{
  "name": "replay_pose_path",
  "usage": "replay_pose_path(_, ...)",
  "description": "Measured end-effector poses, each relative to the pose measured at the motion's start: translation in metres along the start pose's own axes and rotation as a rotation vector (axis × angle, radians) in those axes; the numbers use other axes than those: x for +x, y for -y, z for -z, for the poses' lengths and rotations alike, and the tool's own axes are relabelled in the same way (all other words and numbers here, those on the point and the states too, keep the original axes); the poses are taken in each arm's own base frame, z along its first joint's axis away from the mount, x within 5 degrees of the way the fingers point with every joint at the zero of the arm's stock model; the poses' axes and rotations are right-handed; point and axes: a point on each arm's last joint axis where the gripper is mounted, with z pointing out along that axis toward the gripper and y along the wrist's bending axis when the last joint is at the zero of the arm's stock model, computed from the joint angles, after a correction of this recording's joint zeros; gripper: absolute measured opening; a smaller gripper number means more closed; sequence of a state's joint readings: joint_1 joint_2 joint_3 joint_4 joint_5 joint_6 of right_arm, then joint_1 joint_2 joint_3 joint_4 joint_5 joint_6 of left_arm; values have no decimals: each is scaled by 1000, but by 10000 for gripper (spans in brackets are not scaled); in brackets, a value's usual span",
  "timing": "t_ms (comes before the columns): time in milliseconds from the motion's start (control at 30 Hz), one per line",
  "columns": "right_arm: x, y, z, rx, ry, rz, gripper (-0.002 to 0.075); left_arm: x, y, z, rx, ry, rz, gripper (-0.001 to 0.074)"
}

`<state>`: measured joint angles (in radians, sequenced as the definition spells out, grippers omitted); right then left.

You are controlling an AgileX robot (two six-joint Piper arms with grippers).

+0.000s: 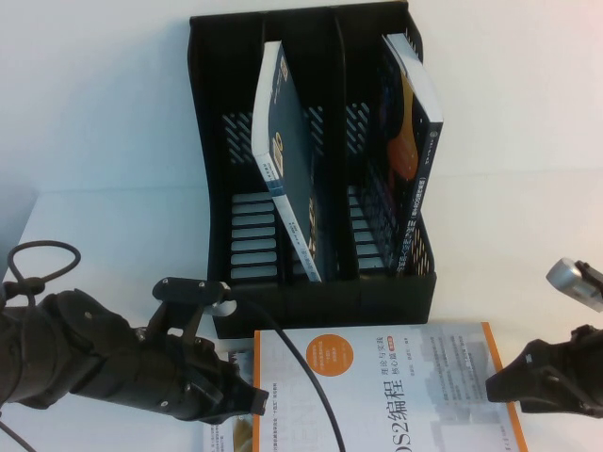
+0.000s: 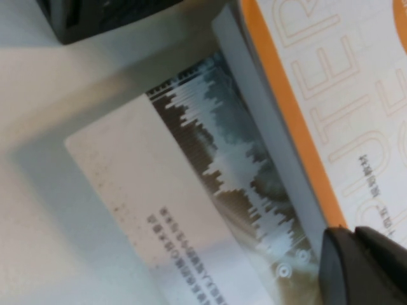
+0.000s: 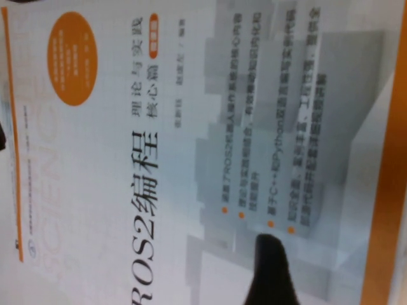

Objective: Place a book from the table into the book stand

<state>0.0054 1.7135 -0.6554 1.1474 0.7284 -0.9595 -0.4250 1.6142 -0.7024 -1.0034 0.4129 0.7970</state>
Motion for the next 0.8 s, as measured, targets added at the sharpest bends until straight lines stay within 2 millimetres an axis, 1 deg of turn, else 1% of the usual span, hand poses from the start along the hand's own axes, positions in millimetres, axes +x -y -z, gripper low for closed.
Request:
replay_pose_path(400,-3,10,-12,4,-7,52,459,0,2,0,20,1,0,-3)
replay_pose_path(567,1,9,-16,-48,-44,84,459,0,2,0,17,4,-2,-3)
replay_pose_path(800,1,12,-22,-72,-53,83,459,0,2,0,17,4,-2,-4)
